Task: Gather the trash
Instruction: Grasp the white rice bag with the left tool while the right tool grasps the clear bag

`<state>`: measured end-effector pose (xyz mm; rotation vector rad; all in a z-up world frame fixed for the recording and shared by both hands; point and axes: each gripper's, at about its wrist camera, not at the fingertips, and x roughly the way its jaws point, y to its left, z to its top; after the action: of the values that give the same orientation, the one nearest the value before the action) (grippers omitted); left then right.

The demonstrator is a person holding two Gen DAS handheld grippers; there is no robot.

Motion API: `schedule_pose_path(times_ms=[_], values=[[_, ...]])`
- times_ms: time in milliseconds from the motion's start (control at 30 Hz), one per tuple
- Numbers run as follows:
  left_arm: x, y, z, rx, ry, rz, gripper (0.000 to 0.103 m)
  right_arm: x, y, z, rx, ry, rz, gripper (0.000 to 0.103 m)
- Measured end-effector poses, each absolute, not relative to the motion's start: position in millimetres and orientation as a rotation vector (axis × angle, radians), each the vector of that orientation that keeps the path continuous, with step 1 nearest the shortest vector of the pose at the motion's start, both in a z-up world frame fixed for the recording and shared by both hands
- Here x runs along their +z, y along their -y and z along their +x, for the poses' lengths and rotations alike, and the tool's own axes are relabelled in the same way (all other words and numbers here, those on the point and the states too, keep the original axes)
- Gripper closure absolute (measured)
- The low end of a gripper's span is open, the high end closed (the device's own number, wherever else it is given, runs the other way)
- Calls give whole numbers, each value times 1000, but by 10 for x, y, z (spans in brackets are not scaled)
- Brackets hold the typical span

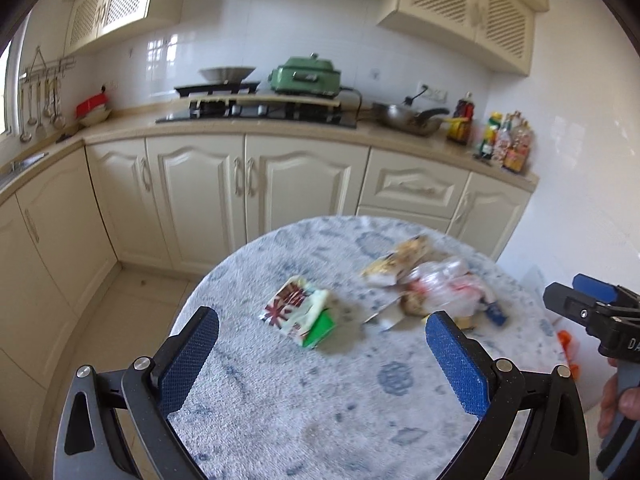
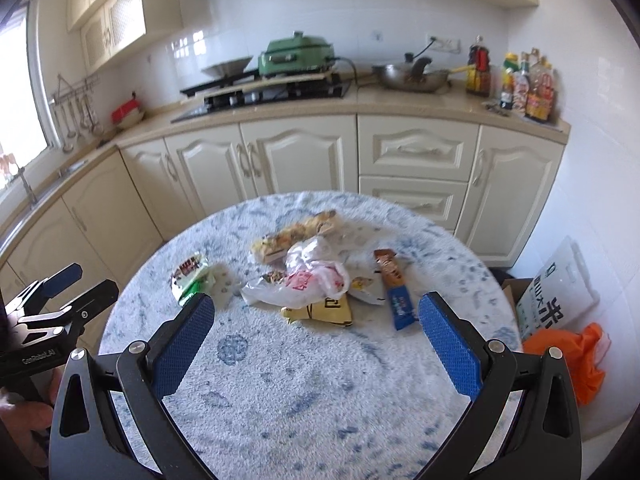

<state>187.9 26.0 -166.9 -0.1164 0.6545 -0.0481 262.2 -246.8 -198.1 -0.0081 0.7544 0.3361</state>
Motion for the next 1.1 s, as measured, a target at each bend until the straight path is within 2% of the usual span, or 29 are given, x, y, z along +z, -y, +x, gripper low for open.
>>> schedule_pose_path(times_ms=[700,800,833,867,900,933,967,1100], values=[[-2836,-363,3494,-19,-890,-45,1,-2668,2154,3594,344,-914,-27,0],[-2909,-357,3628,-38,-919,-60,9,-2826,2099,3717,370,-956,-27,1],[-2912,-344,3648,-46,-915,-53,15,-2865,2082,3726,379,-963,-18,6],[-2915,-320,3663,-45,-911,-35,20,-2884,2090,3723,390,-966,-4,18],[-2921,-292,3666,-57,-912,-20,20,-2895,2108,3702,402,-965,15,26],[-2923,-281,3667,-74,-908,-22,20,-2899,2119,3682,404,-961,19,38],[-2931,-267,3661,-85,-906,-26,20,-2892,2135,3641,404,-952,16,44],[-2930,-266,3581,-119,-896,-58,21,-2854,2264,3501,419,-941,47,52]])
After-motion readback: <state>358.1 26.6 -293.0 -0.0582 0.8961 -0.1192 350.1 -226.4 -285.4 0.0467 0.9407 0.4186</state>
